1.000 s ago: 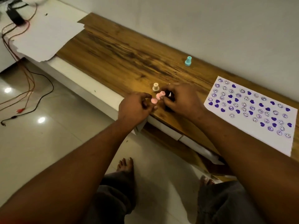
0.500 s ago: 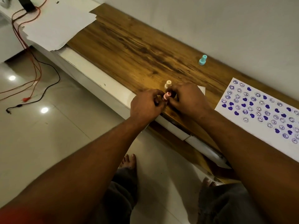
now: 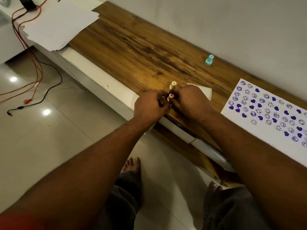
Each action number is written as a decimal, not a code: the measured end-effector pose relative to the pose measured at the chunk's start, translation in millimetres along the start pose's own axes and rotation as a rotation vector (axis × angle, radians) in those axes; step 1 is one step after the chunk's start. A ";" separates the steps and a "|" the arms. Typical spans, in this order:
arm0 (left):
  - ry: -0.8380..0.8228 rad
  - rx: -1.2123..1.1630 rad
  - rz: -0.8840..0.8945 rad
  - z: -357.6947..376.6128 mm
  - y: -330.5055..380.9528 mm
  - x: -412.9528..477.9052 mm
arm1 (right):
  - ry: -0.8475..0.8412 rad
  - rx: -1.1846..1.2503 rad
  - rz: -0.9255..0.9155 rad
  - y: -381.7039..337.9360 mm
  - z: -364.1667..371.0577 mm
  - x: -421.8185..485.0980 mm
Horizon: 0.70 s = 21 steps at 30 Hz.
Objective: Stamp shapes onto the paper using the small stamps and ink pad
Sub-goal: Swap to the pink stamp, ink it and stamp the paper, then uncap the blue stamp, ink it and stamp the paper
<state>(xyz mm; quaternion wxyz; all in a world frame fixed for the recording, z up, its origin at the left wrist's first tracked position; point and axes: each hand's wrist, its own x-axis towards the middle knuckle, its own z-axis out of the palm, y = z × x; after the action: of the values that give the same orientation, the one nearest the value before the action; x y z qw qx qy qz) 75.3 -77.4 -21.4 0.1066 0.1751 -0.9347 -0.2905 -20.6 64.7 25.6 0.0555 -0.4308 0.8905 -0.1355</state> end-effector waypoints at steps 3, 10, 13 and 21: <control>0.004 -0.007 0.001 0.3 -0.1 0.0 | 0.000 0.032 0.012 0.1 0.3 0.3; 0.043 -0.050 -0.004 1.2 -0.7 -2.2 | 0.174 0.105 0.016 18.6 -17.7 -7.6; 0.041 -0.075 -0.042 3.2 -2.1 -0.6 | 0.323 0.192 0.141 39.1 -32.8 -10.0; 0.130 -0.056 -0.151 7.7 3.9 12.5 | 0.436 0.165 0.465 101.9 -43.7 28.2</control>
<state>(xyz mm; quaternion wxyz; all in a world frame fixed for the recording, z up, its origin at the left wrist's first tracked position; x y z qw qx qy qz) 60.5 -75.5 -24.1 0.1495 0.2606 -0.9014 -0.3117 -124.2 111.4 38.4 -0.0721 -0.1708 0.9419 -0.2800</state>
